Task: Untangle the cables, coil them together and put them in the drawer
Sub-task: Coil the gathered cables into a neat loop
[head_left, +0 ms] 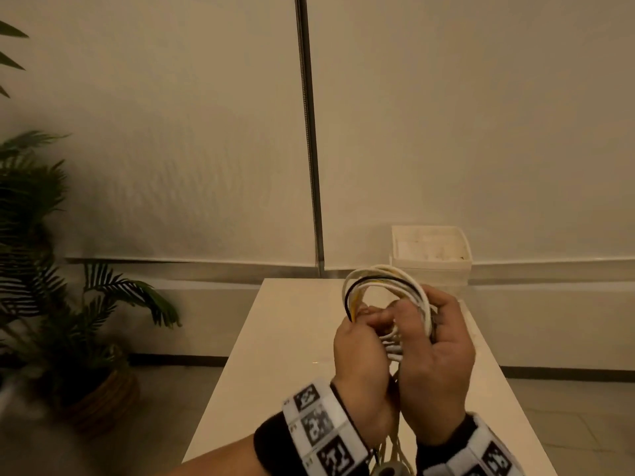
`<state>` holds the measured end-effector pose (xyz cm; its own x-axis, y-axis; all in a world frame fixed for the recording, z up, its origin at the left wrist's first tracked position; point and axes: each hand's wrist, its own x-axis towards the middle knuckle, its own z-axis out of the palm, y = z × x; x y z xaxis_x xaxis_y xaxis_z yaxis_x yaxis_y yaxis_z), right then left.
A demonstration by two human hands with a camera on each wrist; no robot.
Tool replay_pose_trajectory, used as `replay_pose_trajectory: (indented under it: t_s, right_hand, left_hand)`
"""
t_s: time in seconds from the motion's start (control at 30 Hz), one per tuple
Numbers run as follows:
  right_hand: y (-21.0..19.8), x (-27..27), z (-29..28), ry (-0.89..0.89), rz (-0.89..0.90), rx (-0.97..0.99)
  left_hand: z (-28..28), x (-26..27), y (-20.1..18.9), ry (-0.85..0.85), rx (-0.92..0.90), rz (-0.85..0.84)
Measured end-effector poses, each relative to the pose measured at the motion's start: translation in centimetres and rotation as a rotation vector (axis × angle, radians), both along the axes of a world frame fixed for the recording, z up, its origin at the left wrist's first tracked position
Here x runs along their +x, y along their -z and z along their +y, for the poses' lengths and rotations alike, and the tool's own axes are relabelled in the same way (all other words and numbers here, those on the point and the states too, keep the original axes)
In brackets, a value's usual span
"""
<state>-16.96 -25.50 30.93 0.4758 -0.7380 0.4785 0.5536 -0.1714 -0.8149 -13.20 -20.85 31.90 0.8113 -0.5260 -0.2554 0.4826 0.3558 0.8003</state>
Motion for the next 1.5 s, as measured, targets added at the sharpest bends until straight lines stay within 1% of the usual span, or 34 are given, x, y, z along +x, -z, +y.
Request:
replay_pose_trajectory:
  t_s: [0.03, 0.1, 0.17, 0.23, 0.27, 0.33, 0.4, 0.47, 0.53, 0.57, 0.63, 0.67, 0.73, 0.87, 0.93, 1.03, 1.13, 1.3, 1.43, 1.5]
  right_hand:
    - [-0.5, 0.1, -0.3, -0.041, 0.013, 0.082]
    - [-1.0, 0.3, -1.4, -0.208, 0.021, 0.258]
    - [-1.4, 0.2, -2.8, -0.366, 0.047, 0.329]
    - [-1.5, -0.2, -3.8, -0.536, 0.092, 0.324]
    - [-1.4, -0.4, -4.1, -0.63, 0.133, 0.3]
    - [-1.4, -0.6, -4.1, -0.803, 0.25, 0.209]
    - [-1.7, -0.5, -3.8, -0.873, 0.401, 0.089]
    - [-2.3, -0.2, -3.9, -0.874, 0.539, 0.001]
    - [-3.0, 0.1, -4.2, -0.879, 0.663, -0.076]
    - [-3.3, 0.2, -4.3, -0.868, 0.717, -0.135]
    - [-3.5, 0.6, -3.9, -0.763, 0.795, -0.308]
    - [-3.4, 0.8, -3.5, -0.704, 0.816, -0.403]
    - [-3.1, 1.0, -2.6, -0.629, 0.835, -0.56]
    - [-2.6, 1.0, -1.9, -0.584, 0.91, -0.693]
    - [-2.8, 1.0, -1.8, -0.543, 0.905, -0.759]
    - [-3.1, 1.1, -1.6, -0.478, 0.879, -0.788]
    - [-2.7, 1.1, -1.3, -0.463, 0.882, -0.786]
    - [-2.2, 1.1, -1.3, -0.439, 0.853, -0.862]
    - [-1.8, 1.0, -1.8, -0.449, 0.872, -0.803]
    - [-1.5, 1.0, -2.0, -0.452, 0.878, -0.806]
  left_hand:
    - [0.4, -0.3, 0.3, -0.002, 0.049, -0.069]
    - [1.7, -0.5, 0.9, 0.017, 0.174, -0.249]
    - [3.0, 0.4, 0.4, 0.046, 0.237, -0.345]
    - [4.8, 2.7, -0.7, 0.099, 0.24, -0.47]
    - [5.5, 3.9, -1.5, 0.181, 0.248, -0.552]
    - [6.4, 5.5, -3.2, 0.4, 0.378, -0.754]
    - [6.2, 6.3, -4.0, 0.532, 0.51, -0.871]
    - [6.0, 6.1, -4.3, 0.572, 0.522, -0.881]
    - [6.2, 5.7, -3.9, 0.613, 0.485, -0.798]
    - [6.4, 5.4, -3.5, 0.617, 0.472, -0.783]
    - [6.3, 5.2, -2.3, 0.581, 0.477, -0.831]
    - [6.1, 4.9, -1.7, 0.551, 0.482, -0.856]
    - [5.9, 4.8, -0.5, 0.502, 0.483, -0.842]
    - [5.9, 5.0, 0.9, 0.499, 0.49, -0.788]
    - [5.9, 5.1, 1.0, 0.477, 0.474, -0.791]
    - [5.6, 4.9, 1.2, 0.386, 0.5, -0.828]
    - [5.5, 4.8, 1.6, 0.348, 0.561, -0.881]
    - [5.4, 4.5, 1.2, 0.337, 0.548, -0.897]
    - [5.1, 4.3, 2.0, 0.385, 0.545, -0.882]
    - [5.0, 4.4, 2.3, 0.408, 0.533, -0.883]
